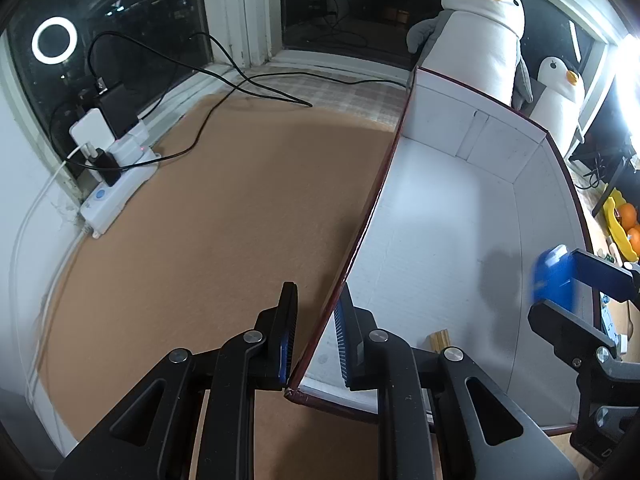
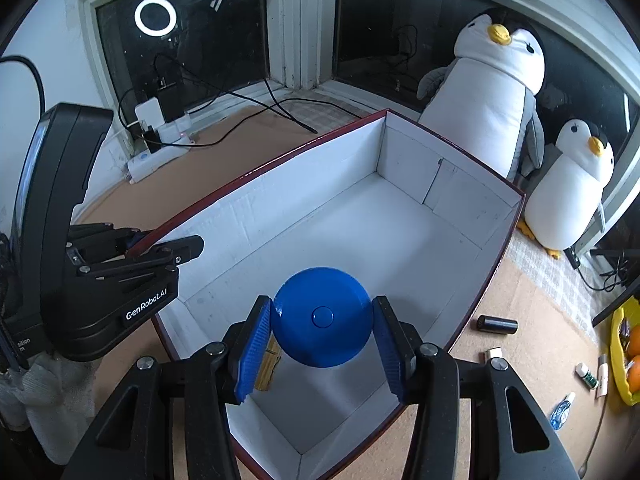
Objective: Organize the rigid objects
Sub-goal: 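Carry the blue tape measure into the box and release it, then move the right gripper to the eye-drop bottle and grasp it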
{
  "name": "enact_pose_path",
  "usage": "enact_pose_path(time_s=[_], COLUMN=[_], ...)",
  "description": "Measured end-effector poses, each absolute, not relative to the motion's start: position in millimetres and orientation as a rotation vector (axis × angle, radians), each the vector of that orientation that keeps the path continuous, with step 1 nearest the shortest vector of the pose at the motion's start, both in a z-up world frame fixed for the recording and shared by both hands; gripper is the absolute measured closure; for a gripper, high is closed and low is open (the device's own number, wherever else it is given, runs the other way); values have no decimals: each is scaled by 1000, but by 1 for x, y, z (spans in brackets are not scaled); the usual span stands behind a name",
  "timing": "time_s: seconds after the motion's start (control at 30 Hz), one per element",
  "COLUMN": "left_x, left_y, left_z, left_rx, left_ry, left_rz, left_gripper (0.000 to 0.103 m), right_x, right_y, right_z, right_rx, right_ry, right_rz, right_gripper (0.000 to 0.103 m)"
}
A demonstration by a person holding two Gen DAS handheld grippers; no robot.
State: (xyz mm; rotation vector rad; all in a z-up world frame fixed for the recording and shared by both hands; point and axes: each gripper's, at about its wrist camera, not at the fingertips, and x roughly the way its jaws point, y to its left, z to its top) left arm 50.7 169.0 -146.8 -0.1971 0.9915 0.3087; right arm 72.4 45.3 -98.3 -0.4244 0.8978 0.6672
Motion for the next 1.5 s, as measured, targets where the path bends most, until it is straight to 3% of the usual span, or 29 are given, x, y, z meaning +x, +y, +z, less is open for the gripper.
enact_pose_path(time_s=[0.17,0.53,0.83,1.2,1.5], left_x=[51,53,62,75,83], left_y=[170,168,164,158,153], left_z=[-147,-147,-145,-142,-144], left_rx=[-203,-191,-165,-124,-96], left_ry=[994,1011,1025,1035,1063], left_rz=[308,313,320,337,367], left_gripper=[86,86,86,86,83], right_x=[73,76,91,139,173], right_y=[42,1,-88,-215,-255], right_z=[-91,-64,-56,-90,-138], right_rx=[-393,-275,-132,35,56], right_ry=[886,869,890,993,1111], right_rz=[662,638,488,206,123], right_gripper=[47,44,44,44,44])
